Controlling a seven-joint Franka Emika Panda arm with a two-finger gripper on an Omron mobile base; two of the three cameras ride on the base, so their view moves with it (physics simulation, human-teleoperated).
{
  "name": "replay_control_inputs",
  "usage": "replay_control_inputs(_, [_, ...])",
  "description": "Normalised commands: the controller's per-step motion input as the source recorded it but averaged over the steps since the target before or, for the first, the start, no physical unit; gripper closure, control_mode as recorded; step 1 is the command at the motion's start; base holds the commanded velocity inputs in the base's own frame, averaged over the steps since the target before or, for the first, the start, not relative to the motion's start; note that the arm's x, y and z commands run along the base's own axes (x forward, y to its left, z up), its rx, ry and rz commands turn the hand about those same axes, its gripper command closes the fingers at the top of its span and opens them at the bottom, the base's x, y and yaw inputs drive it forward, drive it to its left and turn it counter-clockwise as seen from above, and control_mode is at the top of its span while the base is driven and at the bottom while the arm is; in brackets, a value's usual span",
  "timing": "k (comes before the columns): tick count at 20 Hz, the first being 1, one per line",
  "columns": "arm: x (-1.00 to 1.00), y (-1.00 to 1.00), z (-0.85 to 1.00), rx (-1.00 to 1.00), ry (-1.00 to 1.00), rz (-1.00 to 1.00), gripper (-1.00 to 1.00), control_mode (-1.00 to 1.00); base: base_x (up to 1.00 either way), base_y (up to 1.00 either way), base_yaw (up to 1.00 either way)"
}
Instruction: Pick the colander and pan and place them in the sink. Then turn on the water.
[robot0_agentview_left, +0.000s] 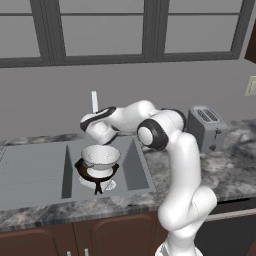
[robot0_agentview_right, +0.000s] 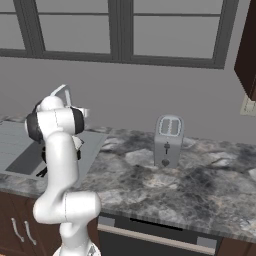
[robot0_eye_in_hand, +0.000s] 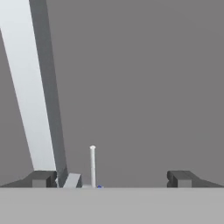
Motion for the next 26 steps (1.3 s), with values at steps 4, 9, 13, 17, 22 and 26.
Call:
replay_control_inputs(4, [0.09,0.00,-0.15,0.00,-0.02,0.00,-1.00,-1.00,0.00,0.00,0.00])
replay_control_inputs(9, [0.06,0.00,-0.15,0.00,-0.03,0.00,-1.00,-1.00,0.00,0.00,0.00])
replay_control_inputs(13, [0.02,-0.09,-0.17,0.00,-0.04,0.00,-1.00,-1.00,0.00,0.00,0.00])
replay_control_inputs(17, [0.00,-0.22,-0.17,0.00,-0.04,0.00,-1.00,-1.00,0.00,0.00,0.00])
replay_control_inputs(22, [0.03,-0.20,-0.18,0.00,-0.03,0.00,-1.00,-1.00,0.00,0.00,0.00])
replay_control_inputs(26, [0.04,-0.15,-0.21,0.00,-0.03,0.00,-1.00,-1.00,0.00,0.00,0.00])
